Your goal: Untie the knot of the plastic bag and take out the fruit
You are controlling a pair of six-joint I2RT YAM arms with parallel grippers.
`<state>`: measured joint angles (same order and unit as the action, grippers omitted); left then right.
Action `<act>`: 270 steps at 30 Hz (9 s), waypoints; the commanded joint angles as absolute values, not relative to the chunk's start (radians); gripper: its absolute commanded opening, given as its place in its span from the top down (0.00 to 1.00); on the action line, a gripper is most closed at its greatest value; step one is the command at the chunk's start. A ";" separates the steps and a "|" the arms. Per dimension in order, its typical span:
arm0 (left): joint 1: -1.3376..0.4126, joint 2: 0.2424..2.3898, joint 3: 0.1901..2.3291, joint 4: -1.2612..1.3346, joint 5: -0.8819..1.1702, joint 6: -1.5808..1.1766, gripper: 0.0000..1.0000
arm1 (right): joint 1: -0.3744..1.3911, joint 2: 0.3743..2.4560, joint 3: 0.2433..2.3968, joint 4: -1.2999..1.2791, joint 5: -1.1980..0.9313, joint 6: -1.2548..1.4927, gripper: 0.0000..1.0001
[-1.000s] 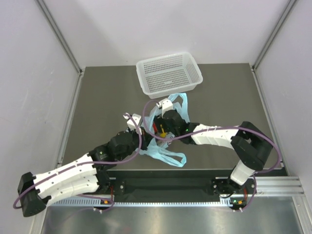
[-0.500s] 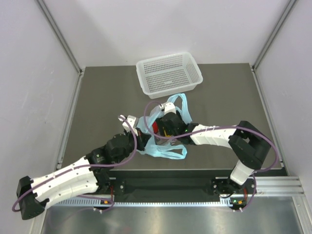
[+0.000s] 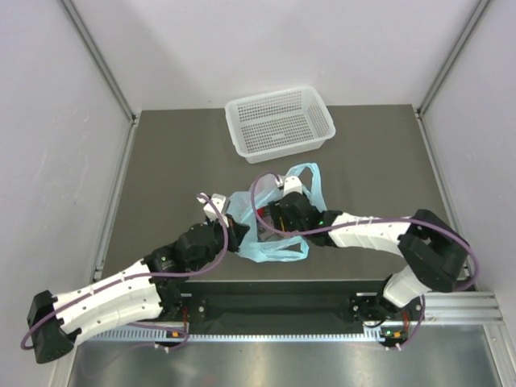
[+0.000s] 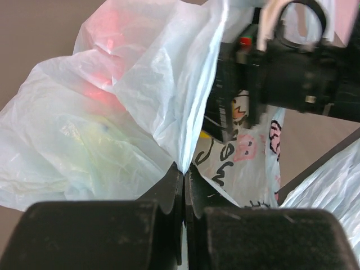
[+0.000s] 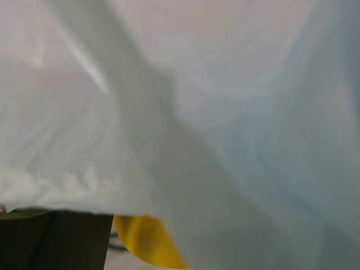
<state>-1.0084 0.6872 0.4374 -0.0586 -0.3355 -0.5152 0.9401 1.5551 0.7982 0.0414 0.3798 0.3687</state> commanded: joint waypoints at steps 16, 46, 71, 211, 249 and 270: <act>-1.002 0.748 0.382 0.120 -0.330 -0.534 1.00 | 0.842 1.002 0.612 -0.008 -0.079 0.454 0.68; -0.988 0.870 0.583 0.209 -0.419 -0.402 1.00 | 0.689 0.917 0.592 0.374 -1.233 0.563 0.67; -0.982 0.905 0.442 0.229 -0.057 -0.483 1.00 | 0.428 1.224 1.251 -0.084 -0.239 0.213 1.00; -0.709 1.388 1.423 -0.718 -0.341 -0.327 0.01 | 0.756 0.621 0.761 -0.305 0.227 0.192 0.58; -0.502 1.471 1.193 -0.509 -0.298 -0.331 0.01 | 0.738 0.611 0.750 -0.333 0.215 0.184 0.56; -0.459 1.641 1.223 -0.379 -0.275 -0.311 0.61 | 0.735 0.601 0.753 -0.339 0.213 0.178 0.57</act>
